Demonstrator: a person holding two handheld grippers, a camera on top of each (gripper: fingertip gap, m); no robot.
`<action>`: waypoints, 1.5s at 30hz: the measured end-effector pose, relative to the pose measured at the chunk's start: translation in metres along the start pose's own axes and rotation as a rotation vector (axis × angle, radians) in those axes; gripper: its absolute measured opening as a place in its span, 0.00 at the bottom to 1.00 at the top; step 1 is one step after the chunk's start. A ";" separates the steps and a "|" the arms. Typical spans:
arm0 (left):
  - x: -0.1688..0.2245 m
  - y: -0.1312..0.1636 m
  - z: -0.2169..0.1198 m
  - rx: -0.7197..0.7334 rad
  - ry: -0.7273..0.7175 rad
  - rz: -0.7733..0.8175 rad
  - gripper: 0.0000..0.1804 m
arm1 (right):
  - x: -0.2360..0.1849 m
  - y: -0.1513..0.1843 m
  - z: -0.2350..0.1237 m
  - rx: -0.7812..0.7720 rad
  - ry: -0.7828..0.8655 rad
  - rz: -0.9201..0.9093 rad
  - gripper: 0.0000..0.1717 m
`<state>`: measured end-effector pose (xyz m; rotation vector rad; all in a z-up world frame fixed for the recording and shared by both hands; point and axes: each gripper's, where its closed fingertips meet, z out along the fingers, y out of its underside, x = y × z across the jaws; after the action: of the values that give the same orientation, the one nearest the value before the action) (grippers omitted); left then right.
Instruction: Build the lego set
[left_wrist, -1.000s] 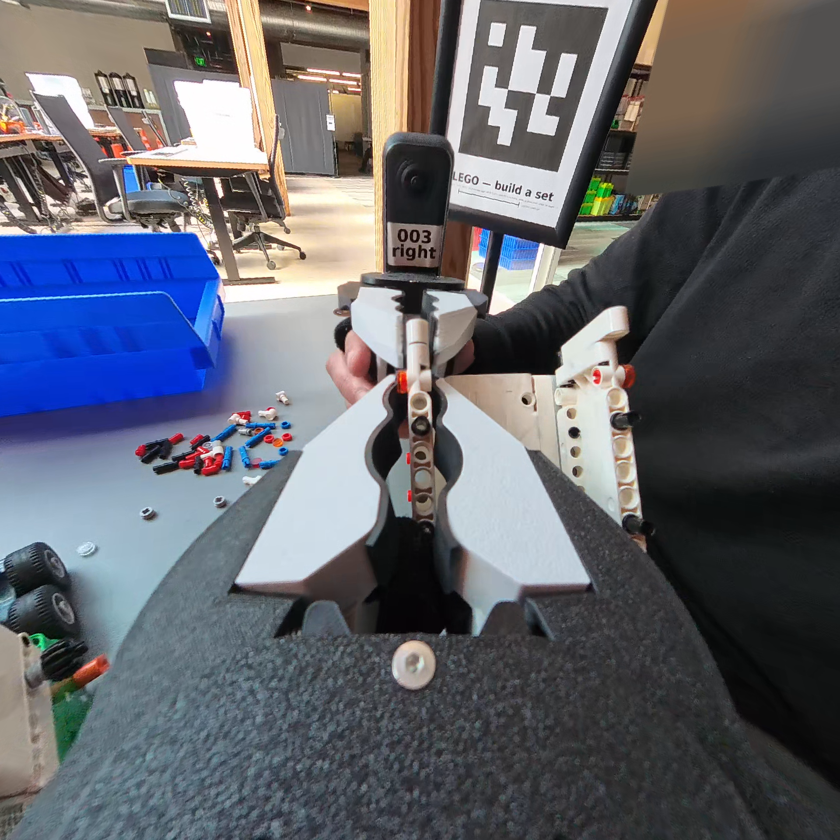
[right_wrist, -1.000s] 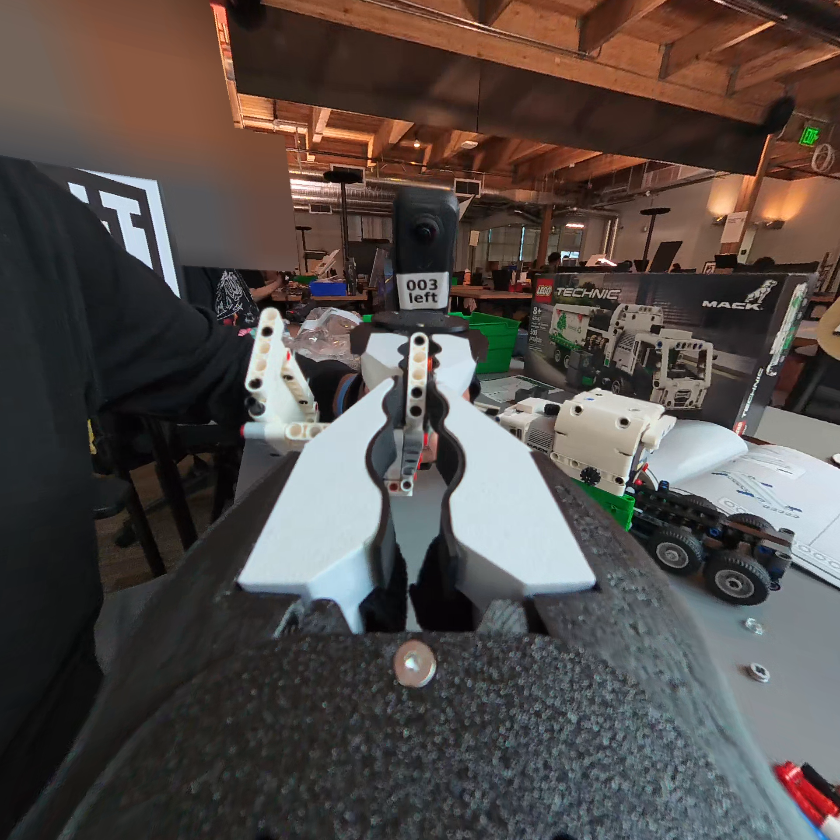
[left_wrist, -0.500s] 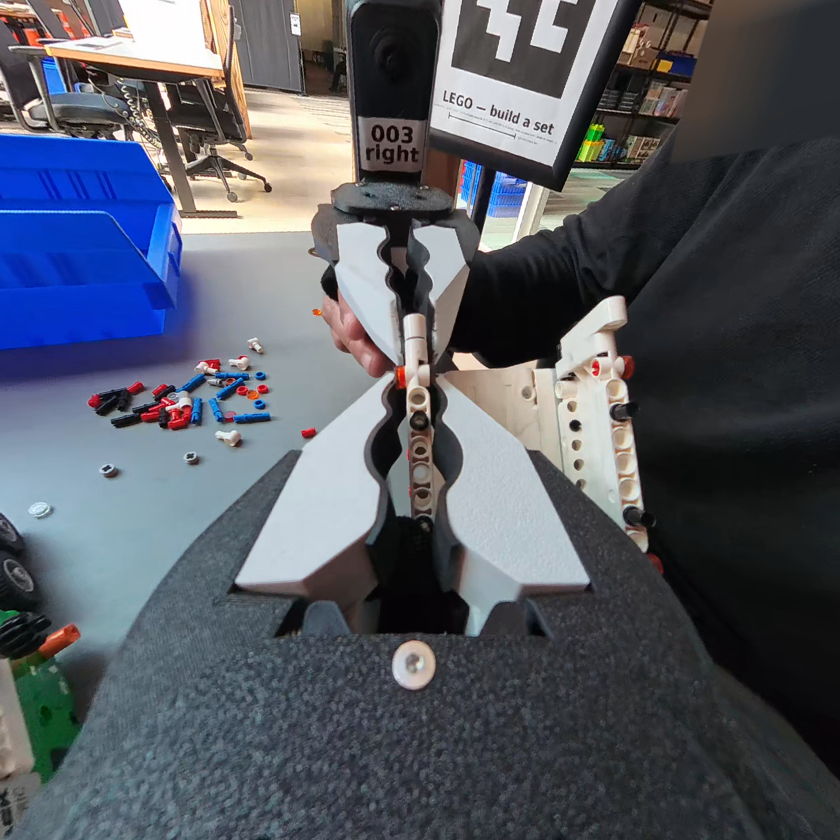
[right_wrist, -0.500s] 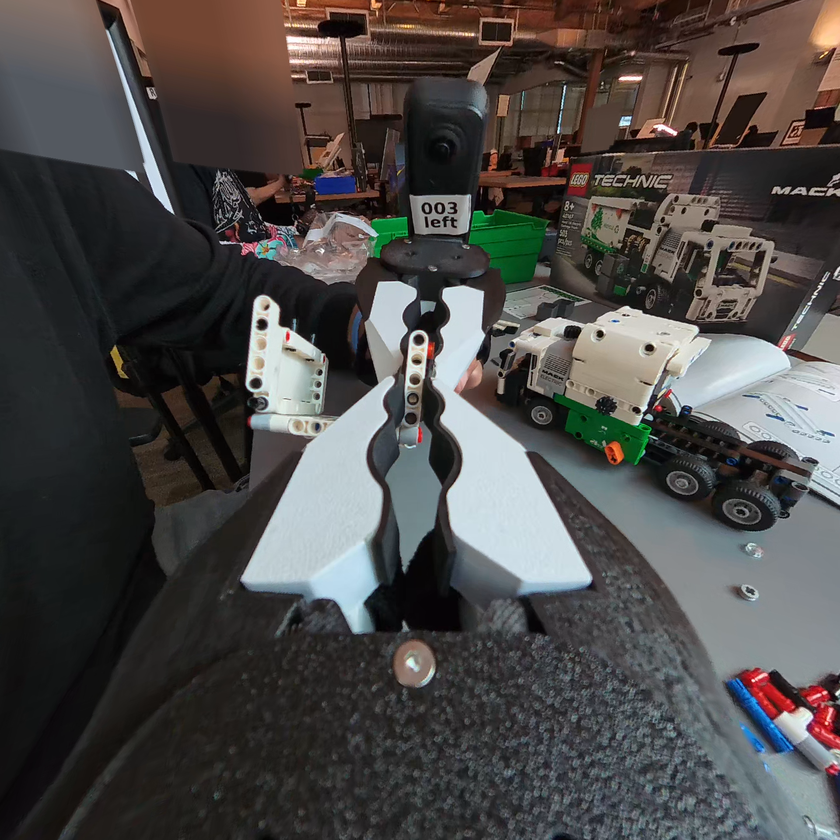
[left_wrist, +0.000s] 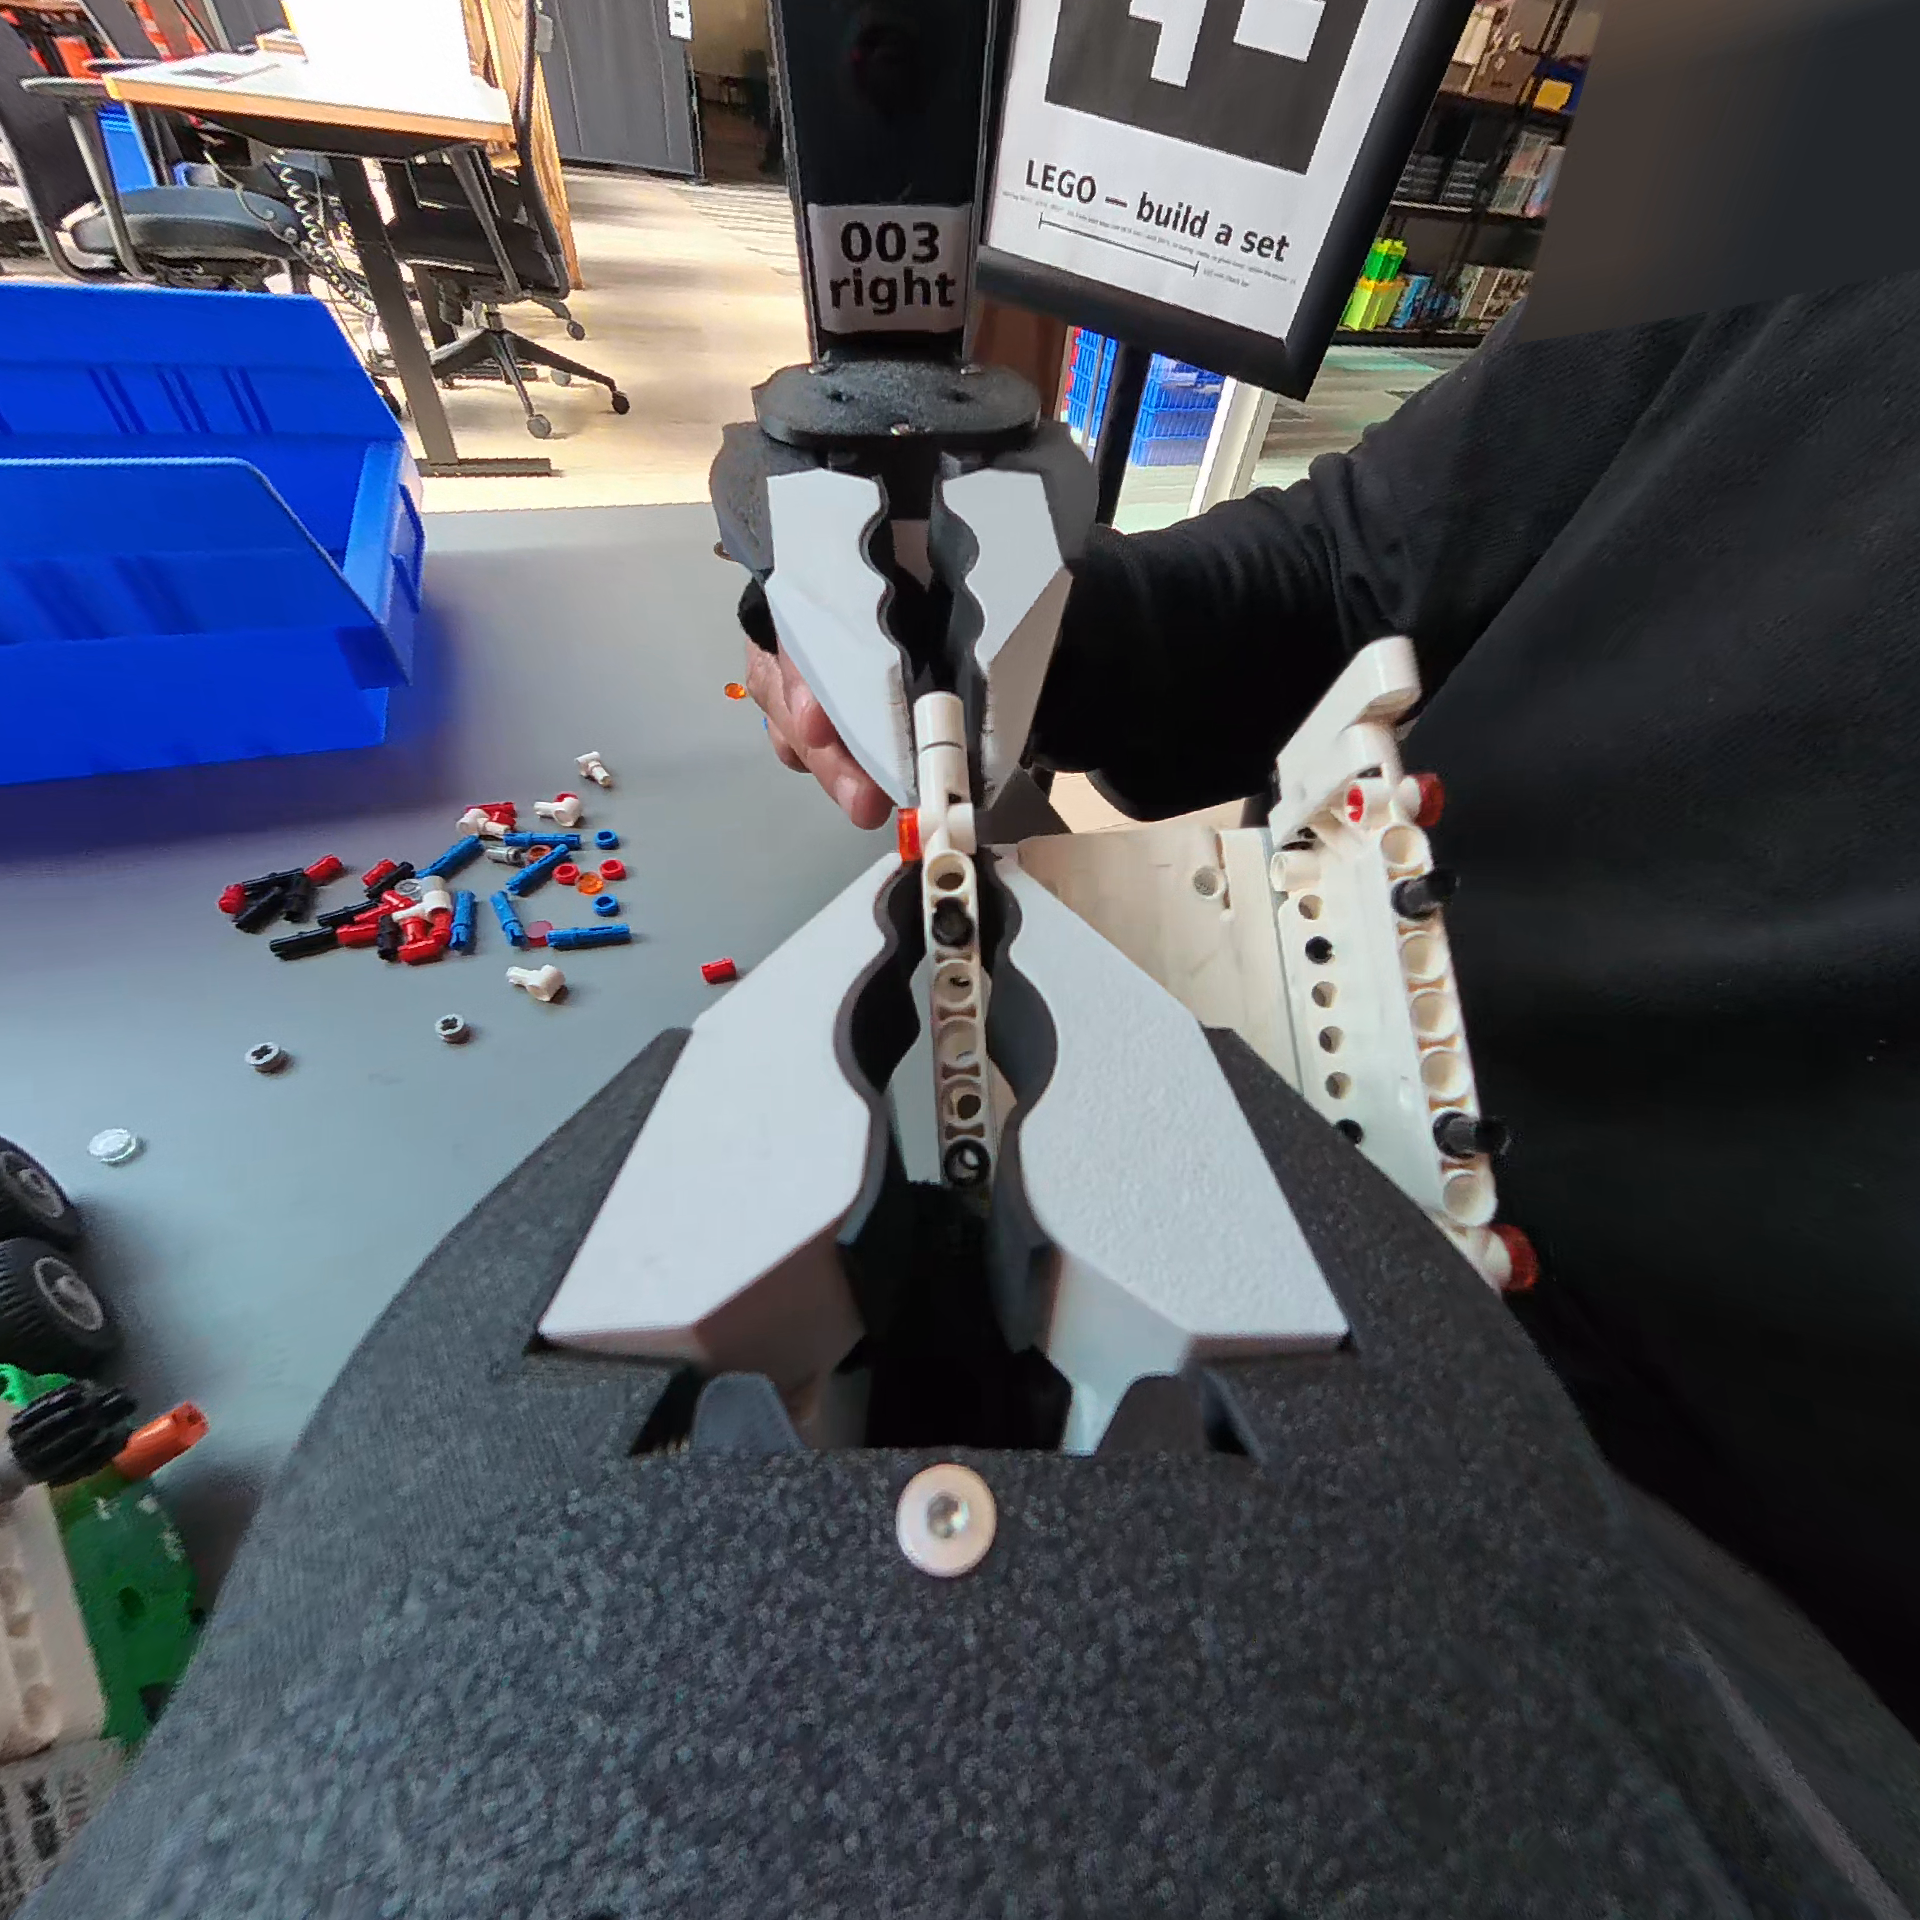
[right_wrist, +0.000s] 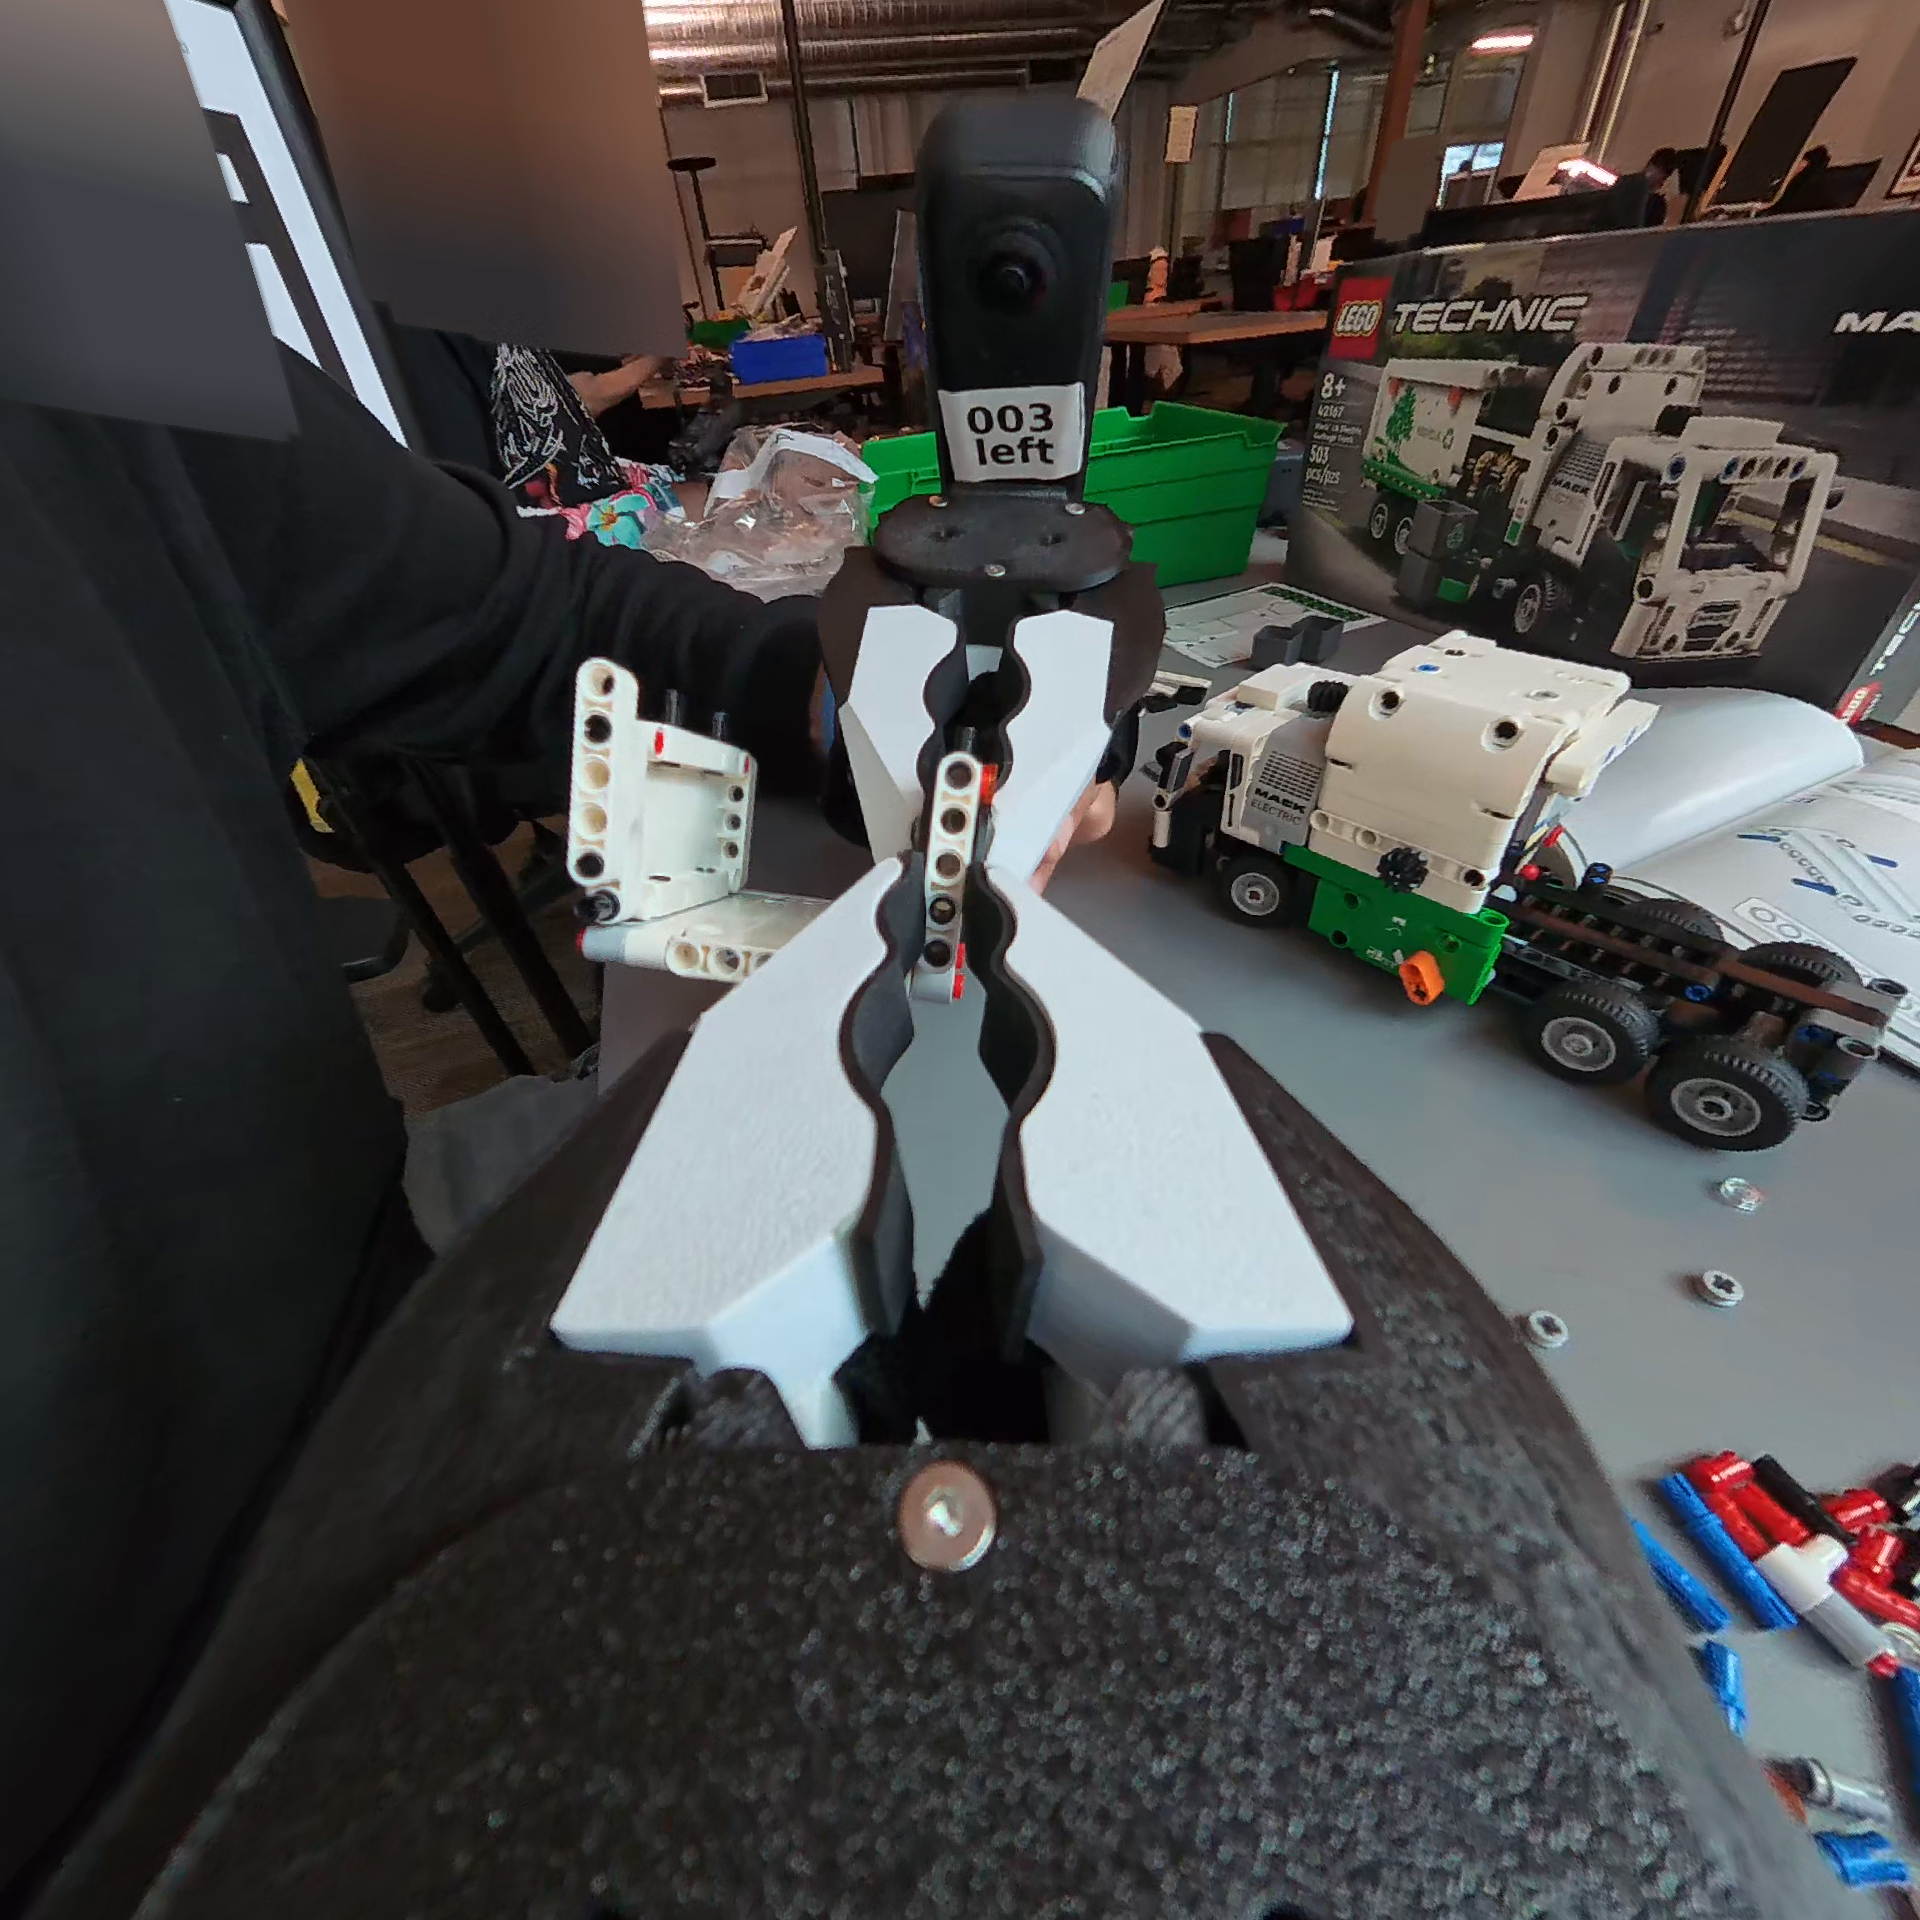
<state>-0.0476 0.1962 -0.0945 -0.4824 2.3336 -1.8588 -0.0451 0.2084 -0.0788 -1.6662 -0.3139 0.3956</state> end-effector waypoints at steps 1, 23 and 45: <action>0.000 0.000 0.000 -0.001 -0.002 0.003 0.04 | 0.001 0.000 0.000 0.002 0.010 -0.005 0.03; -0.017 0.001 -0.006 0.066 -0.076 -0.091 0.17 | 0.013 0.012 0.001 -0.017 0.059 0.054 0.03; -0.008 0.012 -0.008 -0.104 -0.066 0.085 0.04 | 0.005 0.021 0.011 -0.085 0.031 0.041 0.05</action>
<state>-0.0443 0.2090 -0.1053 -0.4411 2.3768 -1.6649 -0.0453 0.2175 -0.1011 -1.7626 -0.2774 0.3911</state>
